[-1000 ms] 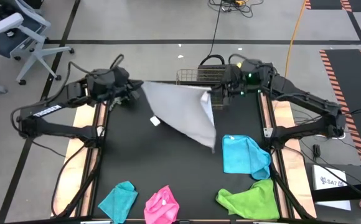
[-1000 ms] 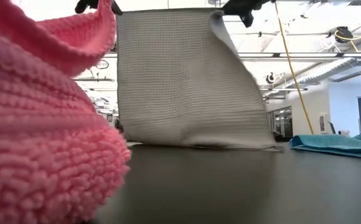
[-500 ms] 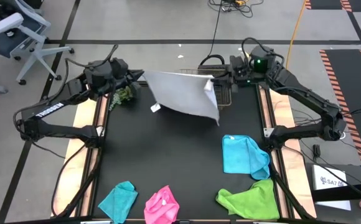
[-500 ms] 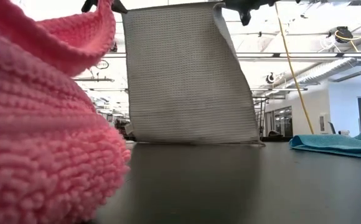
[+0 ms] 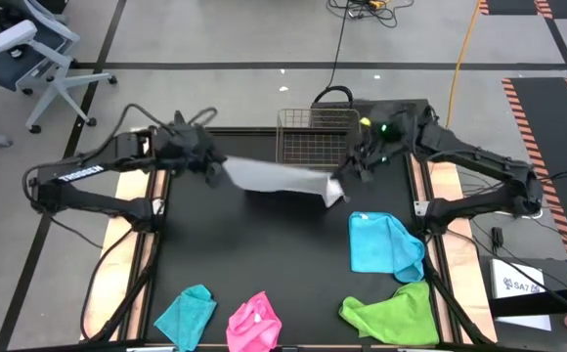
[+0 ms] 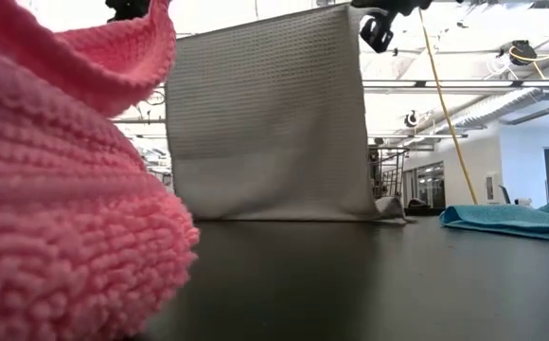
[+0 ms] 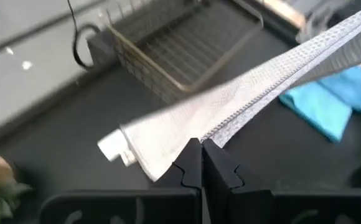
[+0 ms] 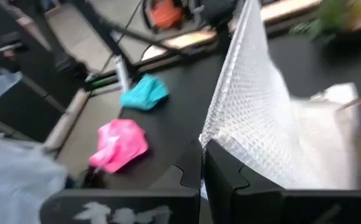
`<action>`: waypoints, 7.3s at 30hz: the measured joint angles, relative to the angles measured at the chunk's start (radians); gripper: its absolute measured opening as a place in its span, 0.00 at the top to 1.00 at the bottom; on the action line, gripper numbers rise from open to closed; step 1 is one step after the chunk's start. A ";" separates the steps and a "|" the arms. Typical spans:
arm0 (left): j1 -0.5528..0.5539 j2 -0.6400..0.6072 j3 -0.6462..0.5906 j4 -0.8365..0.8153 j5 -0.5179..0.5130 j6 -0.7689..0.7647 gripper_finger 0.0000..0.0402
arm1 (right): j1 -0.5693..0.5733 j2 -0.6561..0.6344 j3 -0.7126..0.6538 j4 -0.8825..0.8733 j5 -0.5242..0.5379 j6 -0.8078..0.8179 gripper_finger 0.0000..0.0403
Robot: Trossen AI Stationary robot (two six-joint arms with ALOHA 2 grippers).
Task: Fold microfiber towels
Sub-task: Fold the gray towel
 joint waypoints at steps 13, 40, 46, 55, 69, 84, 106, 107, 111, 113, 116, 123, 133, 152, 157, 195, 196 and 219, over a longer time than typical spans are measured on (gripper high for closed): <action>-0.302 0.169 -0.080 -0.162 0.052 -0.347 1.00 | 0.292 0.003 -0.458 0.626 0.022 0.446 1.00; -0.527 0.315 -0.138 0.047 0.122 -0.718 1.00 | 0.646 0.046 -0.728 0.995 0.184 0.894 1.00; -0.529 0.314 -0.136 0.067 0.092 -0.742 1.00 | 0.670 0.084 -0.727 0.999 0.160 0.934 1.00; -0.443 0.314 -0.137 -0.002 -0.042 -0.662 1.00 | 0.543 0.084 -0.727 0.935 0.174 0.775 1.00; -0.279 0.435 -0.139 0.038 -0.050 -0.420 1.00 | 0.274 0.065 -0.729 0.739 0.127 0.532 1.00; -0.115 0.492 -0.137 0.120 -0.091 -0.204 1.00 | 0.054 -0.039 -0.727 0.560 0.224 0.330 1.00; -0.070 0.634 -0.137 0.293 -0.110 -0.115 1.00 | -0.079 -0.032 -0.729 0.395 0.435 0.028 1.00; -0.073 0.645 -0.136 0.296 -0.111 -0.111 1.00 | -0.079 -0.033 -0.728 0.387 0.436 0.023 1.00; -0.064 0.659 -0.133 0.305 -0.127 -0.103 1.00 | -0.079 -0.032 -0.727 0.360 0.450 -0.008 1.00; -0.061 0.660 -0.132 0.312 -0.144 -0.098 1.00 | -0.078 -0.033 -0.727 0.351 0.477 -0.026 1.00; -0.047 0.661 -0.132 0.317 -0.163 -0.089 1.00 | -0.079 -0.033 -0.726 0.357 0.489 -0.033 1.00; -0.028 0.660 -0.132 0.311 -0.166 -0.063 0.98 | -0.079 -0.033 -0.726 0.371 0.500 -0.054 0.99; 0.016 0.661 -0.137 0.158 -0.270 -0.062 0.81 | -0.080 -0.032 -0.731 0.298 0.676 -0.088 0.83; -0.126 0.610 -0.135 0.177 -0.088 -0.157 0.87 | 0.147 -0.055 -0.728 0.435 0.537 0.118 0.89; -0.210 0.616 -0.147 0.202 -0.124 -0.210 0.99 | 0.228 -0.047 -0.728 0.442 0.538 0.185 0.98; -0.463 0.639 -0.328 0.250 -0.068 -0.511 1.00 | 0.513 0.217 -0.727 0.614 0.589 0.384 1.00; -0.473 0.639 -0.328 0.250 -0.060 -0.525 1.00 | 0.522 0.217 -0.727 0.614 0.589 0.393 1.00; -0.558 0.596 -0.151 -0.041 -0.119 -0.628 1.00 | 0.499 0.013 -0.727 0.669 0.598 0.436 0.96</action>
